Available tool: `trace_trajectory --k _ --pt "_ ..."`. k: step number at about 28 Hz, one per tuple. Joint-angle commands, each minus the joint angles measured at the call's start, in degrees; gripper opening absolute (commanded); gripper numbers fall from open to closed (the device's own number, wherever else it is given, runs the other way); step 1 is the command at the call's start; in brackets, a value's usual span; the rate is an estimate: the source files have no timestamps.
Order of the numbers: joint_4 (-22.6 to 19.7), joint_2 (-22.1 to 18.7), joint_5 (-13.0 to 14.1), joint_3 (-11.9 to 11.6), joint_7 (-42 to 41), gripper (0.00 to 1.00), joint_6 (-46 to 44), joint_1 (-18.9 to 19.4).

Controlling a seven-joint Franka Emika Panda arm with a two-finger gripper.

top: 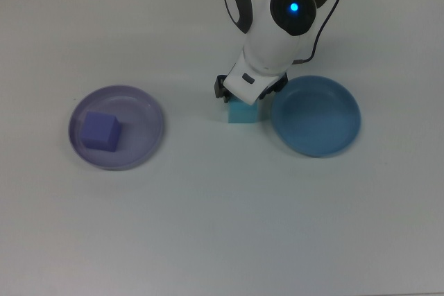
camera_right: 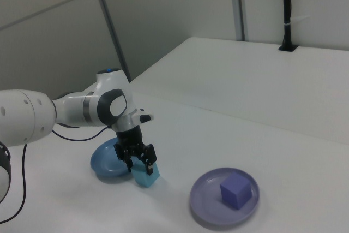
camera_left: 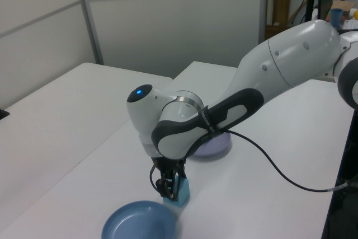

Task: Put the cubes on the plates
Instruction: 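Place the light-blue cube on the blue plate and open the gripper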

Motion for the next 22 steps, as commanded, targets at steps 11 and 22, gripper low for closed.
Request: trace_trajectory --k 11,22 --pt "1.67 -8.20 0.07 0.15 0.10 0.23 -7.42 0.08" --pt "5.90 -0.83 -2.74 2.00 8.08 0.28 -1.45 8.52"
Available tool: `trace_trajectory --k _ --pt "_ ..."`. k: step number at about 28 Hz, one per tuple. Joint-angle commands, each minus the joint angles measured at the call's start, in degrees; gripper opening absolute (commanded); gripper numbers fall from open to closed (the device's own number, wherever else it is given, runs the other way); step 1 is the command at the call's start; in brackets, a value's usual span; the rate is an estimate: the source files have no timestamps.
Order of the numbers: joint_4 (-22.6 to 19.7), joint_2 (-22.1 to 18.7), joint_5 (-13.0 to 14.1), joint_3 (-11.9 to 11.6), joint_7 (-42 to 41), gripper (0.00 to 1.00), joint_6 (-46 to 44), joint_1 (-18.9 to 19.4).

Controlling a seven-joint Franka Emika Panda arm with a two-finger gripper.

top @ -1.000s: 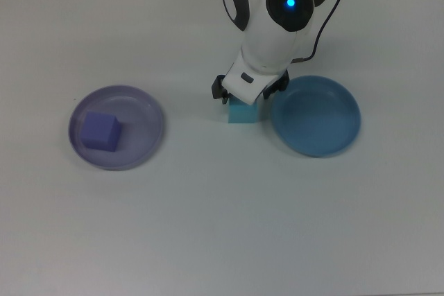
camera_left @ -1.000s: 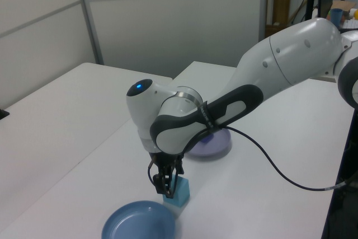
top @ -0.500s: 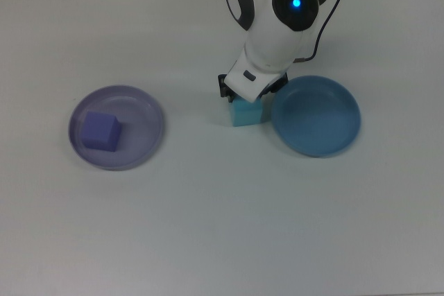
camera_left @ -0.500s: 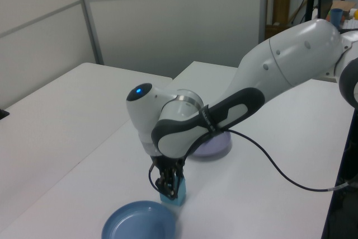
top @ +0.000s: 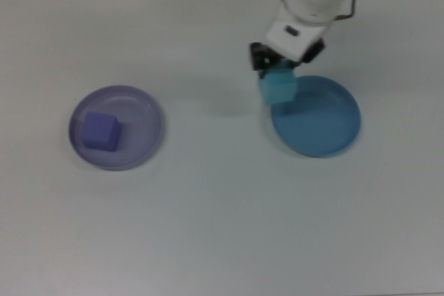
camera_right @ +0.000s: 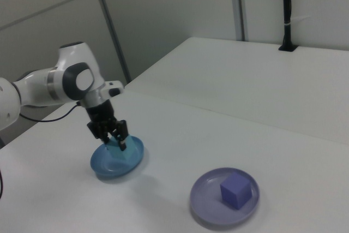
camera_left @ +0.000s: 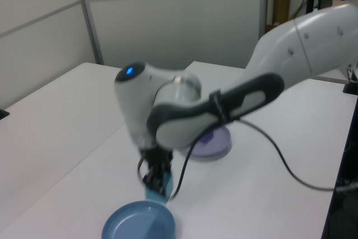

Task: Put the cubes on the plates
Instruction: 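Place the light-blue cube on the blue plate and open the gripper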

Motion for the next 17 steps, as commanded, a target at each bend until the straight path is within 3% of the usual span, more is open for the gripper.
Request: trace_trajectory --k 1,5,6,8,14,17 --pt "2.63 5.61 -3.89 -0.30 6.72 0.30 3.60 3.26" --pt "2.63 6.40 -4.17 -0.30 7.36 0.33 5.45 3.26" --pt "2.63 6.84 -4.17 -0.30 7.36 0.50 5.89 3.26" --pt "2.63 6.84 -4.34 -0.30 7.18 1.00 6.68 3.26" --pt "2.63 4.39 -2.77 -0.74 7.00 1.00 6.60 1.68" --pt "2.63 2.72 -0.66 -0.74 6.92 1.00 6.25 1.33"
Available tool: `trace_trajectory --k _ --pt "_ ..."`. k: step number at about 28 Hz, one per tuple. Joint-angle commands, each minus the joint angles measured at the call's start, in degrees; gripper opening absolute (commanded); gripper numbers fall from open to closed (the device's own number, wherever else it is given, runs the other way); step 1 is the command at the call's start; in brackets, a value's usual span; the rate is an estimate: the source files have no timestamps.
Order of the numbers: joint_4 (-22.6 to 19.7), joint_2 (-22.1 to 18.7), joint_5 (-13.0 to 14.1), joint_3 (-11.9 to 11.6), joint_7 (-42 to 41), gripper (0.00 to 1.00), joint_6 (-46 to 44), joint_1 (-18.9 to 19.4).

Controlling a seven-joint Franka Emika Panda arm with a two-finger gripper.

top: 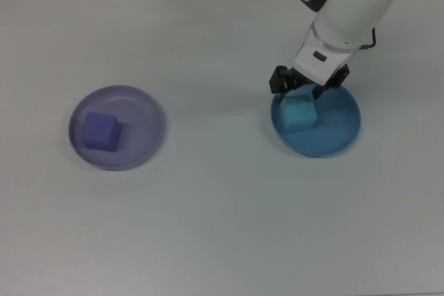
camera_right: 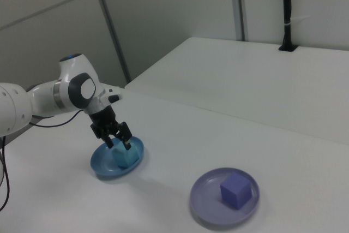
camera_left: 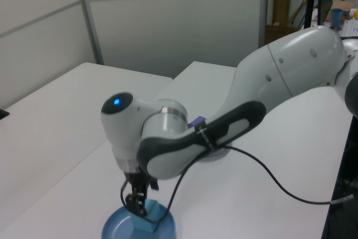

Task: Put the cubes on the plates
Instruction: 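Place the light-blue cube on the blue plate and open the gripper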

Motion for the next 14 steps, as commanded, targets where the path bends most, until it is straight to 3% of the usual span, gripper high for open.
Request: trace_trajectory --k 1,7,14 --pt "-0.67 -4.46 3.49 -0.30 0.19 1.00 -0.62 -0.81" --pt "-0.58 -9.65 3.85 -0.48 0.89 1.00 -7.11 -1.42" --pt "1.44 -15.37 4.29 -0.57 0.29 1.00 -20.21 -7.39"
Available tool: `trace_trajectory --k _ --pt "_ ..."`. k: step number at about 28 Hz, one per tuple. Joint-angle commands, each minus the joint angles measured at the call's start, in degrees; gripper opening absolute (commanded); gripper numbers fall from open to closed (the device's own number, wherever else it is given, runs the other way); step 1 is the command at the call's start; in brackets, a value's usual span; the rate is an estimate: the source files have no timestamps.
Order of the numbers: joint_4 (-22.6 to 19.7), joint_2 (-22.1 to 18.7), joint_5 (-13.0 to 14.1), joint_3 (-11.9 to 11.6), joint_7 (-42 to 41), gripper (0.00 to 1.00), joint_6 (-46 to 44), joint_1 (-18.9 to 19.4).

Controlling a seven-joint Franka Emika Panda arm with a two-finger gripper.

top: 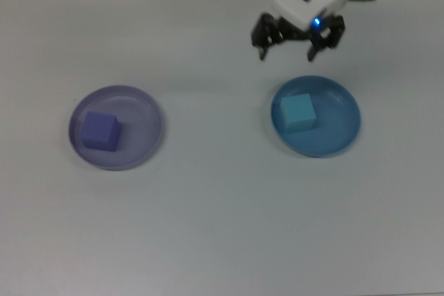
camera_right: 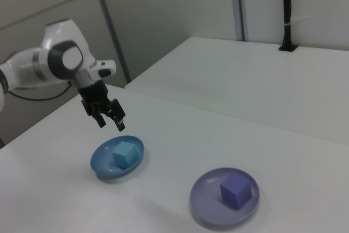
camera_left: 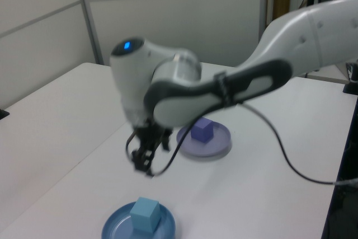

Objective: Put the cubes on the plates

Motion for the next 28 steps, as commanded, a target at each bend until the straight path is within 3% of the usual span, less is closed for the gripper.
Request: trace_trajectory --k 1,7,15,28 --pt "-0.19 -4.87 1.72 -0.30 -1.55 1.00 -7.25 -5.17" --pt "-0.28 -6.01 4.00 -0.21 -3.57 1.00 -8.40 -10.36" --pt "-0.28 -9.26 4.09 -0.21 -8.05 1.00 -7.79 -13.87" --pt "-0.37 -9.79 5.67 0.32 -8.06 1.00 -8.14 -14.58"
